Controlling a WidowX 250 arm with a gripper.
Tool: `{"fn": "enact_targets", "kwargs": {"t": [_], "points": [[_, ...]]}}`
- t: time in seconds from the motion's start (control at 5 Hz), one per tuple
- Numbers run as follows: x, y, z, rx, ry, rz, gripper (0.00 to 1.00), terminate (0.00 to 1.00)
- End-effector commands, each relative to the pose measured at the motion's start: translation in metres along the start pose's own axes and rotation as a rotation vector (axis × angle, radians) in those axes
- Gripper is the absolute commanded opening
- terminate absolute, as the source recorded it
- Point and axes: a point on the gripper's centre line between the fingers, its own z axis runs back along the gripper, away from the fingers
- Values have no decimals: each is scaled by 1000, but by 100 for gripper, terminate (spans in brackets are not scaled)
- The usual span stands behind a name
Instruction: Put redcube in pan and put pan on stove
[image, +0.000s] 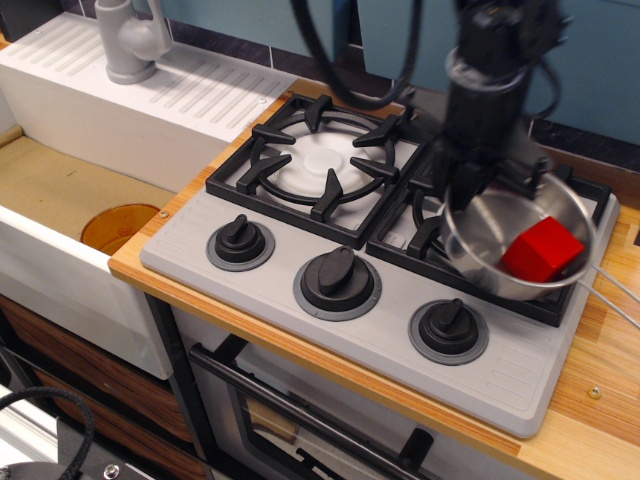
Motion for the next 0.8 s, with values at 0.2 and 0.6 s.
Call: {"fn": "enact_targets", "kwargs": {"t": [0.2, 0.6], "points": [[26, -14, 101, 69, -7, 5, 0, 0], [33, 25, 123, 79, 18, -71, 0, 0]]}}
